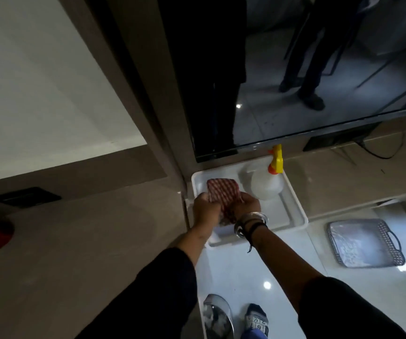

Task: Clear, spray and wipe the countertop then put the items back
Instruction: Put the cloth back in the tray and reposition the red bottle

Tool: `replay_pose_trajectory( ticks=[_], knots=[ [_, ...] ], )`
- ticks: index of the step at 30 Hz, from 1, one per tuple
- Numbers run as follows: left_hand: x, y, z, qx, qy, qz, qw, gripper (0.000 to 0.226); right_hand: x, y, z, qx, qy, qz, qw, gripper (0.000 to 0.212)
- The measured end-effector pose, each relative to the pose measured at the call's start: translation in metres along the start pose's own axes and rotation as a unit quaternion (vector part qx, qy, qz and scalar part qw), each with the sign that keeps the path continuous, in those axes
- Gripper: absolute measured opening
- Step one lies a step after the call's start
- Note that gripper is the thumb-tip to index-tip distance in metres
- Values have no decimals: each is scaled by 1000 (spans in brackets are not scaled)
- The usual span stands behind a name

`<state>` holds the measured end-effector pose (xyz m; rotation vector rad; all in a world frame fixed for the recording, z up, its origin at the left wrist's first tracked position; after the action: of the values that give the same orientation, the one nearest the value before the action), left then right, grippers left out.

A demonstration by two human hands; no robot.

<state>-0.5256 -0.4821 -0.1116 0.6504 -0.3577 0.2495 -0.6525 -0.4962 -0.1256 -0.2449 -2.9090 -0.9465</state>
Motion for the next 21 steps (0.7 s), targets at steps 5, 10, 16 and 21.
replay_pose_trajectory(
  ticks=[5,10,16,21],
  knots=[
    [-17,-13,-11,61,17,-52,997,23,4,-21,10,-19,181,-23,983,14],
    [14,-3,-13,0,50,-14,999,20,-9,7,-1,5,364,9,931,40],
    [198,36,-65,-243,-142,136,950,45,-128,123,-42,334,404,56,850,29],
    [419,41,-201,-219,-303,289,881,47,-330,201,-31,328,347,-147,866,54]
  ],
)
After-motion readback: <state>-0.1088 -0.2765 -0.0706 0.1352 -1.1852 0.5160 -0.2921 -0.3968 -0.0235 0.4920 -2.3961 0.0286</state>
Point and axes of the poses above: each hand's wrist, its own y-axis away from the middle knuckle, its own x-axis out of the back of the hand, z = x × y, the point moved 4 cm from there along -y, towards the middle knuckle, and after that the axes turned 8 degrees about -y, right-handed, at the moved point
